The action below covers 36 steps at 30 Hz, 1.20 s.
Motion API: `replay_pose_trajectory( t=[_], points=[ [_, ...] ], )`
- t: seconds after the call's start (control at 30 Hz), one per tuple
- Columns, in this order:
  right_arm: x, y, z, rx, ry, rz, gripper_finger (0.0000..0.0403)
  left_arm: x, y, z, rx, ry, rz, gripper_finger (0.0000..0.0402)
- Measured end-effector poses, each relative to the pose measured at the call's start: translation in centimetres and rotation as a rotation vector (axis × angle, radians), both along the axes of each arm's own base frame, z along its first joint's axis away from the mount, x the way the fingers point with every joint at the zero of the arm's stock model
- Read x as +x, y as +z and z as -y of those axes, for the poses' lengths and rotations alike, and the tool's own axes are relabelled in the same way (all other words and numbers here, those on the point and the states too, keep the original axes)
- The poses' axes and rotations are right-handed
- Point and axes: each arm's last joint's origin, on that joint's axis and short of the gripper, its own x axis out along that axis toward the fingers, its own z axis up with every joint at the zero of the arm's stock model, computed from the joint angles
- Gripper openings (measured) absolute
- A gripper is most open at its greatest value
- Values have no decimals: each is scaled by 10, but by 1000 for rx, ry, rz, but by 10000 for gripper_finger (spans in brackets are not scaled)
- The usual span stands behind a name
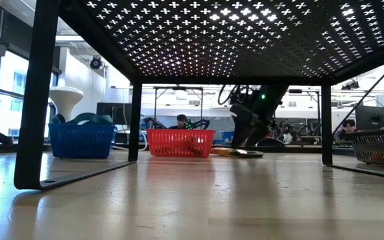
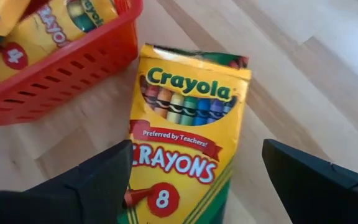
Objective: Pick & Place Office Desk Supplies
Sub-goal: Put the yellow crayon box into the red bin
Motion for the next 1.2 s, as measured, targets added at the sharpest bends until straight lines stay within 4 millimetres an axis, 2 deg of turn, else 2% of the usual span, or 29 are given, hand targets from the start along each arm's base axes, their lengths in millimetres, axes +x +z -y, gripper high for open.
replay_pose_trajectory(
  t=[0.3,0.63,1.2],
  points=[
    [7,-23,2,53,4,-12,344,0,-1,1,-28,-14,-6,172],
    [8,-22,1,89,7,25,335,-1,-2,0,-33,-10,-15,172],
    [8,-23,0,118,10,27,189,-1,-2,0,-34,-9,-14,172]
  ],
)
